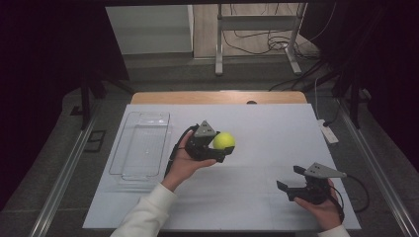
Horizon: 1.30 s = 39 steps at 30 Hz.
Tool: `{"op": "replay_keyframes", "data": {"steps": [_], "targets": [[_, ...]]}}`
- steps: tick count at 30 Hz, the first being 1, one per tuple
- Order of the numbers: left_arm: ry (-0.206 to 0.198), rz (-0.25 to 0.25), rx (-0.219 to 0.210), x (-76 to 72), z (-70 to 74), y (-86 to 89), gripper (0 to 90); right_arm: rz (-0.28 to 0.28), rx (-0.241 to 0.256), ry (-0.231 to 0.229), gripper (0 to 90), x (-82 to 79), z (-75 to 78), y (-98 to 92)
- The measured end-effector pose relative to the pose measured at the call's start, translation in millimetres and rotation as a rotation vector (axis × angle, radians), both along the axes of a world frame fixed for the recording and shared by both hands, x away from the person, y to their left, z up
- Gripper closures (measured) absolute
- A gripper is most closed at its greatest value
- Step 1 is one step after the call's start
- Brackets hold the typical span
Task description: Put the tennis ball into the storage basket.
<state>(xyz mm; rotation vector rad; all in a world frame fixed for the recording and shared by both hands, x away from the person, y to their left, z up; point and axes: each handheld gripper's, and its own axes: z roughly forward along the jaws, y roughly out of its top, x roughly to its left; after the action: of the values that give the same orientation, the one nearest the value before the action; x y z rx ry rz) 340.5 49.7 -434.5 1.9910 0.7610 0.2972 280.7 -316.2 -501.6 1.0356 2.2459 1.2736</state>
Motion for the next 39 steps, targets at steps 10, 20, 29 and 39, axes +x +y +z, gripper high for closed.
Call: {"op": "replay_keyframes", "data": {"steps": [10, 20, 29, 39], "targets": [[-0.019, 0.018, -0.018, -1.2, 4.3, 7.7, 27.0, -0.004, -0.004, -0.005, 11.3, -0.6, 0.8, 0.1], [-0.044, 0.040, -0.047, -1.6, 11.8, 17.1, 27.1, -0.003, -0.006, -0.005, 11.4, -0.5, 1.1, 0.4], [-0.058, 0.060, -0.069, -1.5, 17.9, 26.7, 27.1, -0.003, -0.004, -0.006, 11.4, -0.5, 1.1, 0.6], [-0.081, 0.069, -0.085, -3.6, 24.3, 32.7, 27.1, -0.002, -0.007, -0.006, 11.4, -0.4, 0.8, 0.7]]}}
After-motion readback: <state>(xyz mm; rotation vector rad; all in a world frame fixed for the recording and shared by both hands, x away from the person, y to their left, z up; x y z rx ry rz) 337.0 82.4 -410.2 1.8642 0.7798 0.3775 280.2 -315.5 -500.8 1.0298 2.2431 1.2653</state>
